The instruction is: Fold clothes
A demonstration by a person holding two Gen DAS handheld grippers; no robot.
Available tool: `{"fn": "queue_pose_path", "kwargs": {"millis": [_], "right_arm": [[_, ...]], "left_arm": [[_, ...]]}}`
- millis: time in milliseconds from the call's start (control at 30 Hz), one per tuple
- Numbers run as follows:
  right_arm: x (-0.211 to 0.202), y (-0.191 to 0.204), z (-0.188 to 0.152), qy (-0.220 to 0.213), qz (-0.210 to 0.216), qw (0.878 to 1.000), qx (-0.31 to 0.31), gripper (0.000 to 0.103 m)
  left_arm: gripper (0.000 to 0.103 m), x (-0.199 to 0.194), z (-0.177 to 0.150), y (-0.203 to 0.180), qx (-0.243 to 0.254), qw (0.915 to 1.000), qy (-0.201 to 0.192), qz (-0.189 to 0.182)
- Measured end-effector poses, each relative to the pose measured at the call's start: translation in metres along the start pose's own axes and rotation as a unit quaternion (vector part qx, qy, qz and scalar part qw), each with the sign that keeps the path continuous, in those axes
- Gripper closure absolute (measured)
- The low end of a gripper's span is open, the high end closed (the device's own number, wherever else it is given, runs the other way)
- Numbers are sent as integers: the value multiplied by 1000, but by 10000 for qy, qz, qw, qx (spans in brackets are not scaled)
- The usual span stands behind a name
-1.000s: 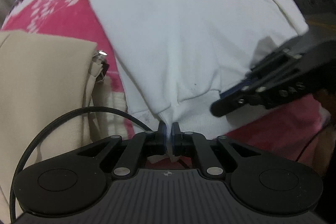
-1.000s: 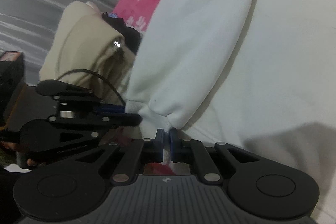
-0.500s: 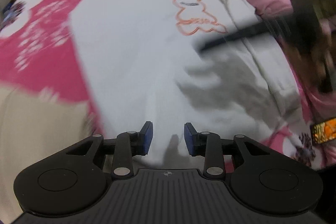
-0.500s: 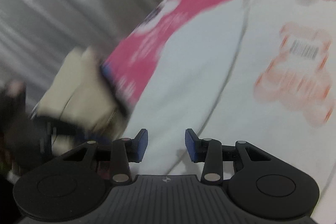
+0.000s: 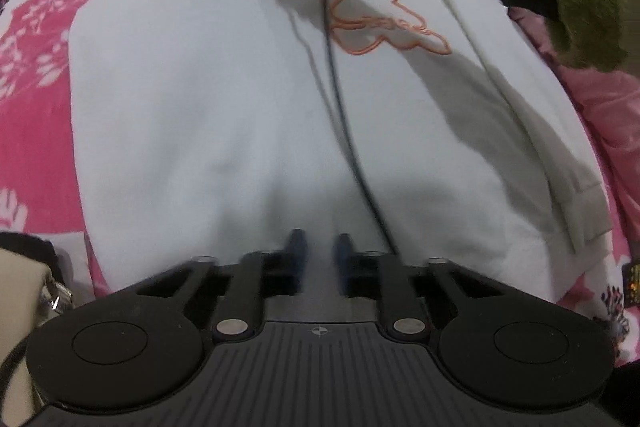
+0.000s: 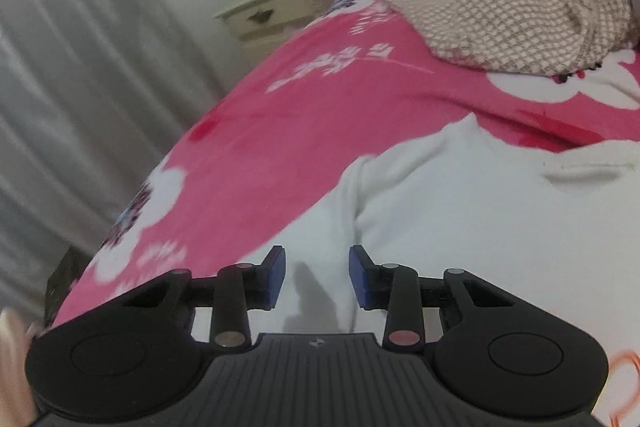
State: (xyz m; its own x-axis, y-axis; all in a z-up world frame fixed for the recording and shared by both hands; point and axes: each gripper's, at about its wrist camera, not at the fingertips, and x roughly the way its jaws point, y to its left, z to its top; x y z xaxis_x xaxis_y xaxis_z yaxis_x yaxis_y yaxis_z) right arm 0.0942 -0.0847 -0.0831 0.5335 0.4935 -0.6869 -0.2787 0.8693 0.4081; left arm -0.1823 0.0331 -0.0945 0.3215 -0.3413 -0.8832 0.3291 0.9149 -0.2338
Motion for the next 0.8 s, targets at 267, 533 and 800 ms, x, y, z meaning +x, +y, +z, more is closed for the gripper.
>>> {"fn": "queue_pose_path", "kwargs": {"millis": [267,533,800], "right_arm": [[22,-22,7,-15,217,9996,171,100],[-27,-33,-3,-826,442,9956,81,100],[-19,-52,-17,-1089,88,9938,205,100]], "left_arm": [[103,5,-4,8,-149,9995,-98,-252],[103,-9,-7,10,-60,9964,-436,-728],[103,-9,-11,9,-82,9947,-561,-852]]}}
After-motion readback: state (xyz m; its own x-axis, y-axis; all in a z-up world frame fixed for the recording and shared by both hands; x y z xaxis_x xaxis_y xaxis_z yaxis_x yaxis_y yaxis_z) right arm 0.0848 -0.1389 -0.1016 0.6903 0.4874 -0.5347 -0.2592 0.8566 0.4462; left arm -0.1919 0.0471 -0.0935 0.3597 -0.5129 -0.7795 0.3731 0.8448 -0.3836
